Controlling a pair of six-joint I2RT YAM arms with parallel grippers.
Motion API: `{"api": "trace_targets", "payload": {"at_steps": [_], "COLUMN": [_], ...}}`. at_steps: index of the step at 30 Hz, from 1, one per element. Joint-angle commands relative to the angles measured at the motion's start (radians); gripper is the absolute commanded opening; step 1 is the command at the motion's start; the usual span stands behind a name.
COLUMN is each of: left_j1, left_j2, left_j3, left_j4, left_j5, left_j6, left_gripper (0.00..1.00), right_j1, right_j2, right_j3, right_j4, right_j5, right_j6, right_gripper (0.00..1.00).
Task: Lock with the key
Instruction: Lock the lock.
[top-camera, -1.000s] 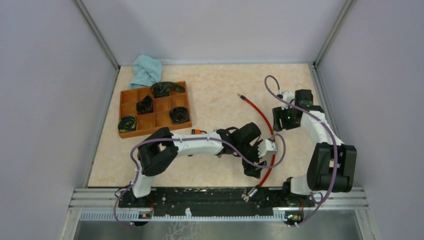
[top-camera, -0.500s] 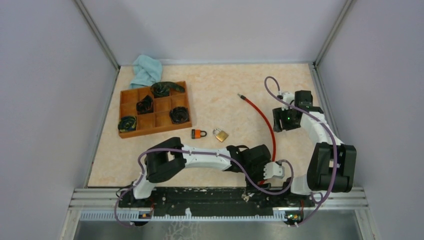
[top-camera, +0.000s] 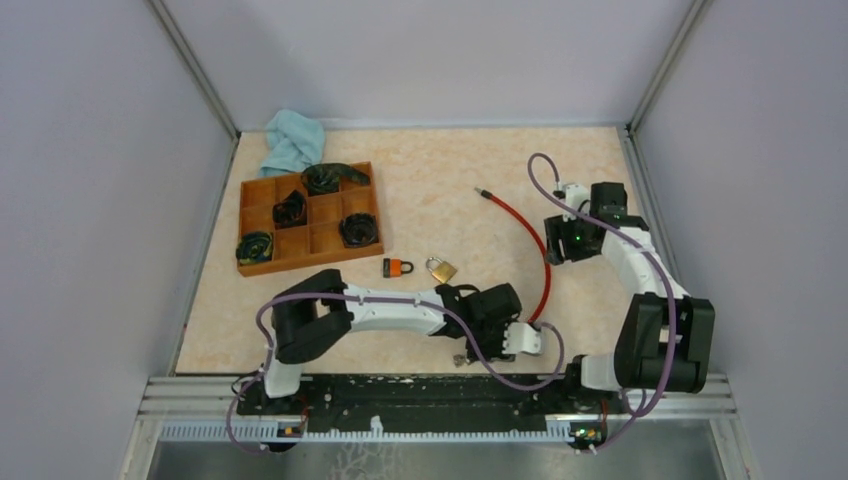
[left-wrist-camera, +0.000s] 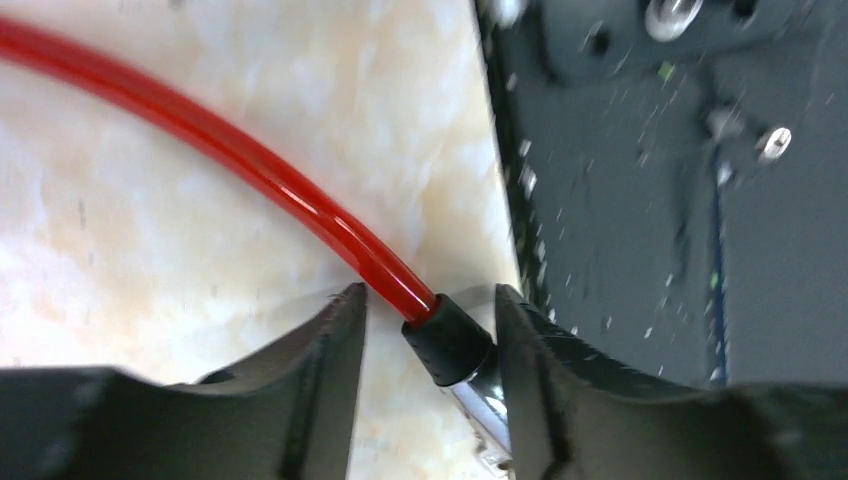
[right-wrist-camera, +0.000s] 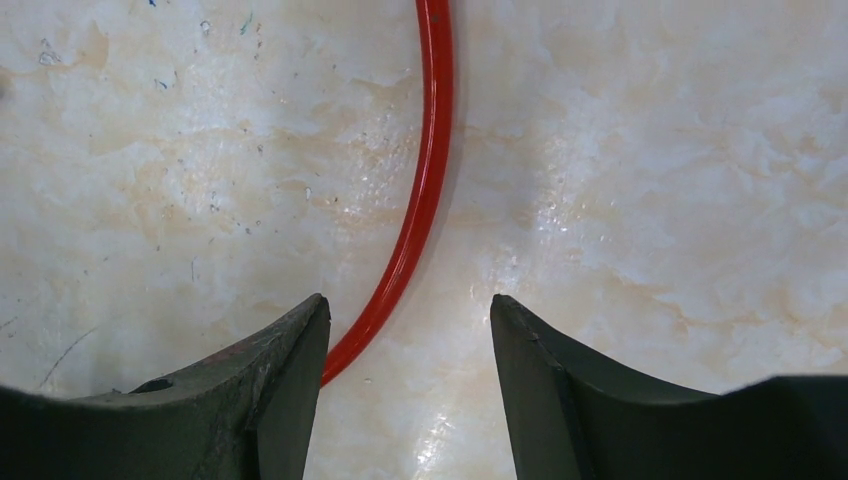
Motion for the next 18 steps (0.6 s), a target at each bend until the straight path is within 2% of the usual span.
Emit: {"api": "trace_targets", "payload": {"at_steps": [1,5,9,13,18], "left_j1": [0.084,0.147,0.207,0.228,0.228], "left_j2": [-0.067,-0.130,-0.174,-0.206,-0.246], "left_j3": [-0.089,-0.169,-0.225,-0.256,-0.250], "left_j4": [-0.148,-0.169,-0.193,-0.245,-0.303], "left_j5": [0.001,0.041,0.093,0.159,0.240], "left_j6": [0.109,0.202,0.315,0.437,0.538], "left_gripper": [0.42,0.24,0.09,0.05,0.03], "right_j1": [-0.005,0.010,0.074,0.131,0.141], "right_j2": [0.002,0.102,0.234,0.389,0.534], "right_j3": [0.048,0.127,0.237,0.363,0.503], "right_j4": [0.033,0.035,0.041,0.036,0.011], "right_j5": [-0.041,-0.075,-0.036,0.022,0.067], "right_j6": [-0.024,-0.015,-0.016,-0.023,-0.039], "right_gripper": [0.60,0.60,0.60,0.60,0.57]}}
